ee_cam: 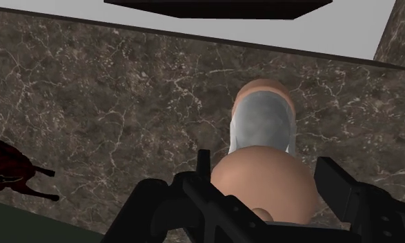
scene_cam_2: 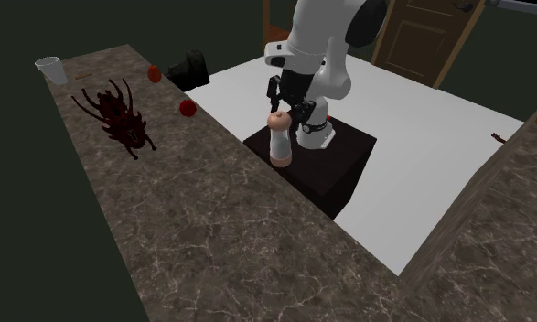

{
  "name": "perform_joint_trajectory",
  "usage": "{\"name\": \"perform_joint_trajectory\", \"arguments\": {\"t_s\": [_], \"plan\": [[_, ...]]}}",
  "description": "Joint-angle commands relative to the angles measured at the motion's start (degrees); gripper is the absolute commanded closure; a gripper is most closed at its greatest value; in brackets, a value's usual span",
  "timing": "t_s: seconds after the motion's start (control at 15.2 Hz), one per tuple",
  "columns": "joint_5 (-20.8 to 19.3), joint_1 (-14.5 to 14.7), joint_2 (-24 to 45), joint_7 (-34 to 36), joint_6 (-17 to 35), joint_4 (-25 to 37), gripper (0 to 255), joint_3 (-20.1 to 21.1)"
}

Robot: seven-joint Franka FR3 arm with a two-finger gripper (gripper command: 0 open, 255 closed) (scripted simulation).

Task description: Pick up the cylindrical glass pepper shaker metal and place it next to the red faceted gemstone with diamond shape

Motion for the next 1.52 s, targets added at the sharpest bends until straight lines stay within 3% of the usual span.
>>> {"name": "perform_joint_trajectory", "arguments": {"t_s": [0.0, 0.92, 1.45], "plan": [[-0.01, -0.04, 0.03, -0.2, -1.65, 1.68, 255, -0.04], [-0.62, -0.65, 2.34, -1.46, -11.75, 14.14, 255, -0.17], [-3.63, -3.79, -0.3, -12.79, -9.15, 10.55, 255, -9.05]]}}
